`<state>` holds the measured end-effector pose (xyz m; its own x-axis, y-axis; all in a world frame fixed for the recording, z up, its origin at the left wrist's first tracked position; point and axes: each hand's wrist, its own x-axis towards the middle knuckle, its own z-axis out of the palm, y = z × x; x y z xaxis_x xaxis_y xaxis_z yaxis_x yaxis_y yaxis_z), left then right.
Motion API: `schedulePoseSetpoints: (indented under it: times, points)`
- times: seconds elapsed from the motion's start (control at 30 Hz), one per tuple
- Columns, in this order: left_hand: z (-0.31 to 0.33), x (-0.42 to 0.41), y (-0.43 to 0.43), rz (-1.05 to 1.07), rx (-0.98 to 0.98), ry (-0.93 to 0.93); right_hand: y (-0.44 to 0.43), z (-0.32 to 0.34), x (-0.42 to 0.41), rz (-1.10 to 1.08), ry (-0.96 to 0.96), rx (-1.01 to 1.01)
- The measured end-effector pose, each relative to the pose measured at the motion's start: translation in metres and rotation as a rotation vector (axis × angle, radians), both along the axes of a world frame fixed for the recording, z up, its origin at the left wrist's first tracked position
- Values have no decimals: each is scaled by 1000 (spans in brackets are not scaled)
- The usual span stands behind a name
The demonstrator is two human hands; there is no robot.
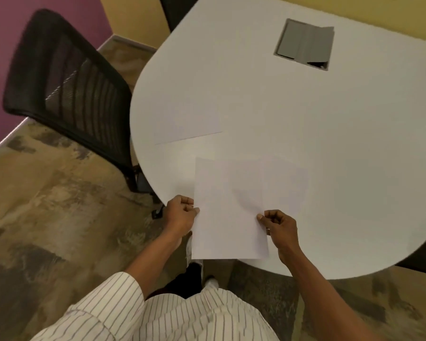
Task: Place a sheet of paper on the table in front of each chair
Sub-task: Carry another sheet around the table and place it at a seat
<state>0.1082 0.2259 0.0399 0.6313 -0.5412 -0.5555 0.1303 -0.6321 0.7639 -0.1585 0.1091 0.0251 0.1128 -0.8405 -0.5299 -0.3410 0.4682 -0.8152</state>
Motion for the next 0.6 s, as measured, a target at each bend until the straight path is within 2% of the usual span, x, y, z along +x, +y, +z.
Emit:
schedulePoseSetpoints:
  times: [0.27, 0.6]
  points:
    - [10, 2, 101, 202, -12, -67, 49, 7, 36, 195, -59, -1]
    - [28, 66, 219, 442, 5, -122, 117, 24, 141, 538, -93, -33]
